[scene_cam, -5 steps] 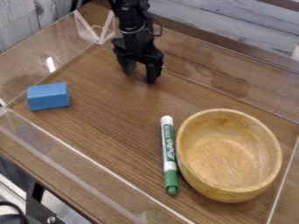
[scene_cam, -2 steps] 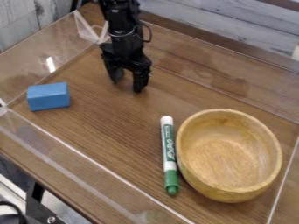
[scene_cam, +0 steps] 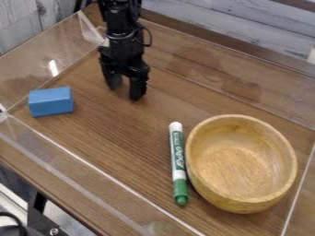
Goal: Put the blue block in the brown bowl
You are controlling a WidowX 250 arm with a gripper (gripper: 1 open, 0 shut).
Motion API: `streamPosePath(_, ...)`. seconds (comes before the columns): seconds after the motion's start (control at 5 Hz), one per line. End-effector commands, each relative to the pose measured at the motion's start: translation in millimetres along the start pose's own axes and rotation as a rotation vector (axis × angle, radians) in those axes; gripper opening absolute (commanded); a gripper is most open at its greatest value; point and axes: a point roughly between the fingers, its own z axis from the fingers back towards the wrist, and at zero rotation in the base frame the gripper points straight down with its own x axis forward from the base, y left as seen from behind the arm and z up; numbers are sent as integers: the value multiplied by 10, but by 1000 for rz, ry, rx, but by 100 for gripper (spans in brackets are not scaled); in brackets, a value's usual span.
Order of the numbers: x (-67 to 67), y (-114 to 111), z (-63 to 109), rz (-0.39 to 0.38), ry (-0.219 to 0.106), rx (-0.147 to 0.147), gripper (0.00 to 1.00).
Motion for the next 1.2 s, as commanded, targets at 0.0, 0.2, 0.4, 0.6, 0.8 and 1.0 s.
streamPosePath(0.0, -6, 102, 257, -16, -50, 44, 100)
streamPosePath(0.2, -63, 142, 297, -30, -40, 52, 100)
streamPosePath(0.4, -120, 163, 337, -44, -29, 58, 100)
streamPosePath(0.6, -175, 174, 368, -60, -16, 62, 100)
streamPosePath(0.8, -239, 188, 398, -82, -5, 65, 100)
streamPosePath(1.0, -306, 204, 437, -109, 3, 70, 100)
